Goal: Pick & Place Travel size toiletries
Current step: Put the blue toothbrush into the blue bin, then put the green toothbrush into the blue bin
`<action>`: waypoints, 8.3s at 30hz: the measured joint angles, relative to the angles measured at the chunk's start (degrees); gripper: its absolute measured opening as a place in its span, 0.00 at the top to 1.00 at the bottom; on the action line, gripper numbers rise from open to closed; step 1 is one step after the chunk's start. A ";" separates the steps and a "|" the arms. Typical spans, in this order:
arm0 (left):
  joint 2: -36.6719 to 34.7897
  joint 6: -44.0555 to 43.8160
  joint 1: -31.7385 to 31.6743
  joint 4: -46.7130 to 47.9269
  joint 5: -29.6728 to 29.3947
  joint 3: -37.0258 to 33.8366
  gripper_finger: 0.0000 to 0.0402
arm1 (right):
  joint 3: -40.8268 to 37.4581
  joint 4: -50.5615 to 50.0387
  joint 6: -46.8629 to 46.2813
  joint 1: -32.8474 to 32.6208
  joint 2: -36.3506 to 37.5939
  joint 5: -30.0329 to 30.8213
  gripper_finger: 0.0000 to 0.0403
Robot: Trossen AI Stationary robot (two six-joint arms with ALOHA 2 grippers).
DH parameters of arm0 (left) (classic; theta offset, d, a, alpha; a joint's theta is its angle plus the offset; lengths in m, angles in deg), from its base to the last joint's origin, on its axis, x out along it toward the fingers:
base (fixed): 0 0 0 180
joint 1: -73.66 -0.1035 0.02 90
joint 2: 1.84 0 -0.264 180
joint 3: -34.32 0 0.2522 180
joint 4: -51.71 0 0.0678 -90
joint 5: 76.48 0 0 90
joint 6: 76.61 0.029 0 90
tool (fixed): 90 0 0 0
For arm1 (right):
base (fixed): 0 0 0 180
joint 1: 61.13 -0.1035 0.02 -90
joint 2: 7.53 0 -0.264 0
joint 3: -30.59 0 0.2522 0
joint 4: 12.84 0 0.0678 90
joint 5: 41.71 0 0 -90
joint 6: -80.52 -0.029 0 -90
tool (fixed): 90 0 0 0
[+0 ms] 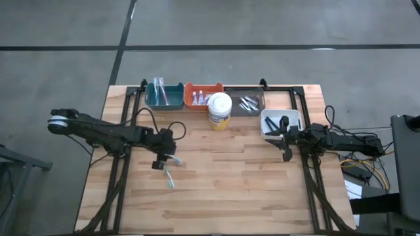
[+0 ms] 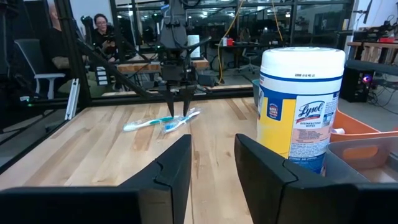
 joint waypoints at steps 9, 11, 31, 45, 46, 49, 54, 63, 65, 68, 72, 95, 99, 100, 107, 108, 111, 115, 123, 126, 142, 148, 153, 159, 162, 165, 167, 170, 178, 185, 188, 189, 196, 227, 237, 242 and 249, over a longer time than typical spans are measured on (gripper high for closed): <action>0.00 -4.81 0.00 -7.58 0.20 -5.19 0.62 | -0.02 -0.01 0.01 0.00 0.00 0.00 0.69; 0.00 -4.85 0.00 -7.52 0.20 -5.76 0.62 | -0.01 -0.02 -0.04 0.01 0.00 0.01 0.69; 0.00 -8.94 -0.02 -8.29 -0.71 -5.93 0.92 | -0.02 -0.02 -0.08 0.00 0.00 0.02 0.71; 0.00 -6.23 -0.02 -20.83 -0.87 -5.93 0.99 | -0.01 -0.01 0.03 0.00 0.00 0.01 0.68; 0.00 -5.57 -0.02 -21.99 -0.85 -5.93 0.99 | -0.02 -0.01 0.03 0.00 0.00 0.02 0.68; 0.00 -3.34 -0.02 -25.77 -0.53 -5.93 0.98 | -0.02 -0.02 0.04 0.00 0.00 0.02 0.68; 0.00 0.37 -0.02 -32.83 1.31 -5.93 0.97 | -0.02 -0.02 0.04 0.00 0.00 0.00 0.70; 0.00 2.25 -0.07 -49.05 1.43 -5.90 0.97 | -0.01 -0.02 -0.02 0.00 0.00 0.00 0.71; 0.00 2.21 -0.07 -52.32 1.44 -5.90 0.97 | 0.00 -0.02 0.02 0.00 0.00 0.00 0.70; 0.00 1.89 -0.07 -56.00 1.44 -5.90 0.97 | -0.01 -0.01 -0.03 0.00 -0.01 0.01 0.69; 0.00 0.82 -0.09 -59.63 1.46 -5.90 0.97 | -0.02 -0.02 -0.07 0.01 0.00 0.00 0.68; -0.04 -2.05 -9.30 -67.94 -1.35 -5.83 0.97 | -0.02 -0.01 0.00 0.01 -0.02 0.00 0.68; -0.04 -2.84 -13.07 -69.34 -1.35 -5.69 0.97 | -0.02 -0.01 0.00 0.00 0.00 0.00 0.68; -0.04 -2.84 -14.05 -69.65 -1.35 -5.66 0.97 | -0.02 -0.02 0.02 0.01 0.00 0.00 0.68; -0.04 -2.88 -22.51 -71.78 -1.34 -5.66 0.97 | -0.01 -0.02 -0.08 0.02 -0.01 0.01 0.68; -0.04 -2.87 -23.93 -71.98 -1.33 -5.64 0.97 | -0.02 -0.02 -0.09 0.01 -0.01 0.00 0.68; -0.04 -2.90 -28.39 -71.87 -1.34 -5.35 0.97 | -0.02 -0.02 0.01 0.00 0.00 0.01 0.68; -0.04 -2.90 -34.51 -71.90 -1.33 -5.25 0.97 | -0.02 -0.02 0.00 0.00 0.00 0.02 0.68; -0.04 -3.59 -45.79 -74.15 -1.36 -5.23 0.97 | -0.01 -0.01 -0.09 0.02 -0.01 0.00 0.68; -0.04 -4.52 -48.79 -75.18 -1.36 -5.23 0.97 | -0.01 -0.02 0.02 0.00 -0.01 0.00 0.68; 4.09 -4.70 -52.57 -75.82 -1.33 -2.37 0.97 | 0.00 -0.02 0.00 0.01 0.00 0.01 0.68; 11.19 -7.09 -52.63 -75.65 -3.16 0.34 0.97 | -0.01 -0.02 -0.07 0.00 -0.01 0.02 0.68; 16.05 -9.91 -53.60 -75.52 -8.19 2.25 0.97 | -0.01 -0.02 -0.09 0.00 -0.01 0.02 0.68; 20.03 -16.67 -55.83 -73.79 -9.33 3.23 0.97 | -0.02 -0.02 -0.08 0.01 -0.01 0.00 0.68; 21.67 -19.50 -56.62 -72.85 -9.33 3.21 0.97 | -0.02 -0.02 -0.02 0.02 0.00 0.00 0.68; 23.14 -21.79 -57.40 -71.75 -9.31 3.21 0.97 | -0.02 -0.01 0.00 0.00 0.00 0.01 0.68; 23.76 -23.98 -57.83 -70.51 -9.31 3.20 0.97 | -0.01 -0.02 -0.02 0.01 0.00 0.01 0.68; 24.24 -27.48 -58.36 -69.35 -9.33 3.17 0.97 | -0.02 -0.02 -0.05 0.02 0.00 0.00 0.68; 24.35 -32.52 -58.62 -67.13 -11.66 3.12 0.97 | -0.02 -0.01 -0.09 0.01 0.00 0.01 0.68; 24.26 -32.94 -58.60 -64.93 -11.43 3.10 0.97 | -0.02 0.00 0.01 0.00 0.00 0.00 0.68; 24.26 -32.98 -58.60 -63.70 -11.42 3.08 0.95 | 0.00 -0.02 -0.09 0.00 0.00 0.00 0.68; 24.26 -32.98 -58.60 -63.65 -11.41 3.08 0.93 | -0.02 -0.02 -0.04 0.00 0.00 0.00 0.68; 24.21 -34.69 -58.59 -63.67 -11.42 3.08 0.78 | -0.01 -0.02 -0.03 0.01 -0.01 0.00 0.68; -1.94 -20.67 -32.99 -56.19 -7.51 2.58 0.72 | -0.01 0.00 -0.09 0.02 -0.01 0.02 0.68; -5.75 -14.69 -18.40 -47.59 -3.50 2.58 0.72 | -0.02 -0.02 -0.09 0.02 0.00 0.01 0.68; -6.05 -15.60 -12.02 -41.97 -3.46 2.58 0.72 | -0.01 -0.02 -0.09 0.01 -0.01 0.02 0.68; -6.08 -16.94 -1.59 -38.54 -3.77 2.58 0.72 | -0.01 -0.02 0.02 0.00 0.00 0.01 0.68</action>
